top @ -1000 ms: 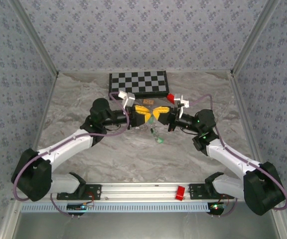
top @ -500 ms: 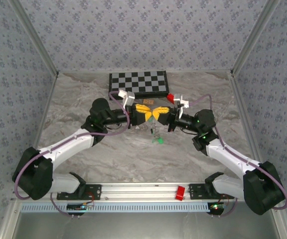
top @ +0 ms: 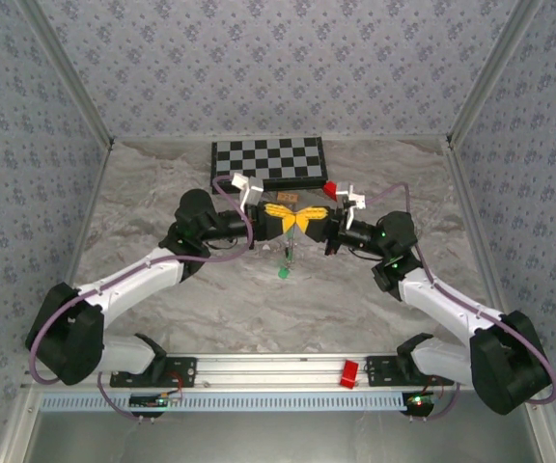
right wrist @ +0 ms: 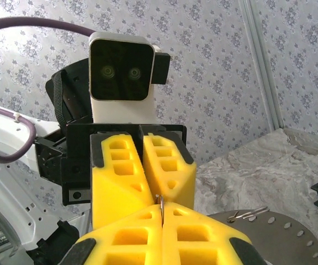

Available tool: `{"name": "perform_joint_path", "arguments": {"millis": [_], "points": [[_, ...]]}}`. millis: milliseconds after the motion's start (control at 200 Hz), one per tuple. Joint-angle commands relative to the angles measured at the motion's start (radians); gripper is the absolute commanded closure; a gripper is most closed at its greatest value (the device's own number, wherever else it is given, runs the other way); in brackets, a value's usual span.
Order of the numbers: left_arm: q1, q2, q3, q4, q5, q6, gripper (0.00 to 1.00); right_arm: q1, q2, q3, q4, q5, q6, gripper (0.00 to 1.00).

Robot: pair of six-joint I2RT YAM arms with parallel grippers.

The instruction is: Put the keys on the keyring

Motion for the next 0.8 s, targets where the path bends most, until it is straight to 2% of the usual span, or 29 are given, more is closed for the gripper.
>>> {"name": "perform_joint_path", "arguments": {"millis": [0, 220, 260, 325, 360, 555, 795], "points": [[-0.016, 0.014, 0.039, 0.026, 0.027, 0.005, 0.99, 0.014, 0.0, 0.017, 0.053, -0.017, 0.011, 1.0], [-0.015, -0.007, 0.052, -0.084, 0.023, 0.074, 1.0, 0.003, -0.033, 0.009, -0.019, 0.007, -0.014, 1.0], [-0.017, -0.015, 0.058, -0.121, 0.022, 0.099, 1.0, 0.001, -0.05, 0.012, -0.075, 0.021, -0.037, 0.95], [-0.014, -0.026, 0.064, -0.182, 0.021, 0.145, 1.0, -0.001, -0.086, 0.018, -0.176, 0.046, -0.082, 0.8], [-0.014, -0.032, 0.07, -0.218, 0.02, 0.174, 1.0, 0.0, -0.108, 0.024, -0.236, 0.061, -0.107, 0.78], [-0.011, -0.058, 0.095, -0.376, 0.028, 0.318, 1.0, 0.017, -0.193, 0.115, -0.663, 0.135, -0.291, 0.78], [-0.01, -0.09, 0.103, -0.53, 0.036, 0.451, 1.0, 0.045, -0.172, 0.231, -0.923, 0.132, -0.392, 0.81]]}}
